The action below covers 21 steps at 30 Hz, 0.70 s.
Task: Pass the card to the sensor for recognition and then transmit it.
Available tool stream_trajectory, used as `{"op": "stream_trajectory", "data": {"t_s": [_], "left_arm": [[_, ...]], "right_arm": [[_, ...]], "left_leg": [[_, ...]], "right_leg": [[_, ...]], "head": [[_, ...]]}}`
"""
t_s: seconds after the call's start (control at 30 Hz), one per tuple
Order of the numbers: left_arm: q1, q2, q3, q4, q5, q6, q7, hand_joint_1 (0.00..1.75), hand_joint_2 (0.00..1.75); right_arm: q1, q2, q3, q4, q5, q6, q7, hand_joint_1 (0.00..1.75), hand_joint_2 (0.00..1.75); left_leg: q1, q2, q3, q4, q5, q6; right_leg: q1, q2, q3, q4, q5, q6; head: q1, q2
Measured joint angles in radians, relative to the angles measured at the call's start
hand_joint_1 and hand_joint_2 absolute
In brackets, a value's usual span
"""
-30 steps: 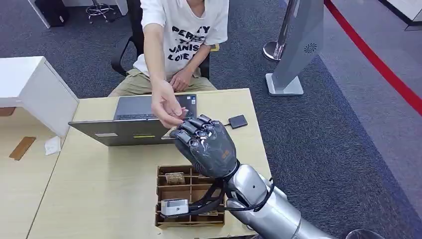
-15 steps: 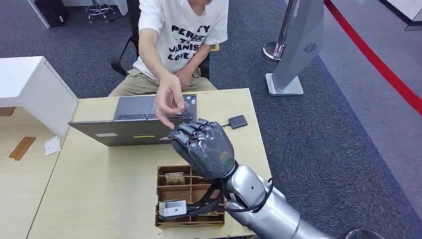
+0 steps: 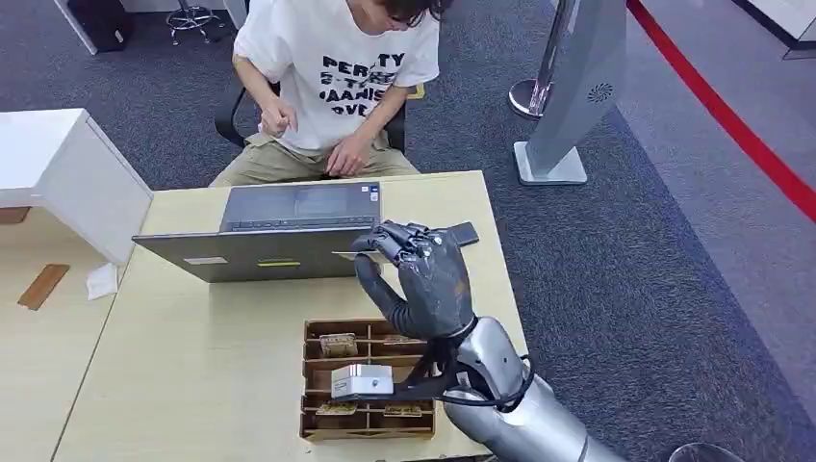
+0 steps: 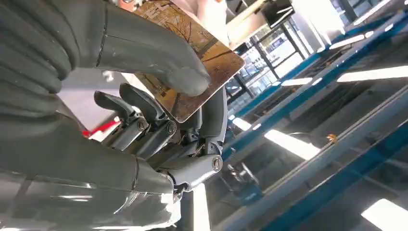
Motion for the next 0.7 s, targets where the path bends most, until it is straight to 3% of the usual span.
{"op": "stream_trajectory", "data": {"t_s": [0.13, 0.27, 0.43, 0.7], "left_arm": [[0.005, 0.0, 0.005, 0.0, 0.014, 0.015, -0.005, 0.0, 0.0], [0.01, -0.01, 0.018, 0.0, 0.041, 0.057, 0.015, 0.0, 0.0], [0.011, -0.013, 0.037, 0.0, 0.06, 0.061, 0.016, 0.0, 0.0], [0.011, -0.014, 0.066, 0.0, 0.09, 0.068, 0.021, 0.0, 0.0]], "right_arm": [[0.041, 0.002, -0.064, -0.052, -0.228, 0.04, -0.043, 1.75, 1.75], [0.114, 0.002, -0.176, -0.104, -0.441, 0.149, -0.078, 1.75, 1.75], [0.197, -0.006, -0.293, -0.129, -0.538, 0.22, -0.085, 1.75, 1.75], [0.33, -0.032, -0.425, -0.144, -0.581, 0.251, -0.085, 1.75, 1.75]], "left_leg": [[0.0, 0.0, 0.0, 0.0, 0.0, 0.0], [0.0, 0.0, 0.0, 0.0, 0.0, 0.0], [0.0, 0.0, 0.0, 0.0, 0.0, 0.0], [0.0, 0.0, 0.0, 0.0, -0.001, 0.0]], "right_leg": [[0.0, 0.0, 0.0, 0.0, 0.0, 0.0], [0.0, 0.0, 0.0, 0.0, 0.0, 0.0], [0.0, 0.0, 0.0, -0.001, 0.0, 0.0], [0.0, 0.0, 0.0, -0.001, 0.0, 0.0]], "head": [[0.0, 0.0], [0.0, 0.0], [0.0, 0.0], [0.0, 0.0]]}}
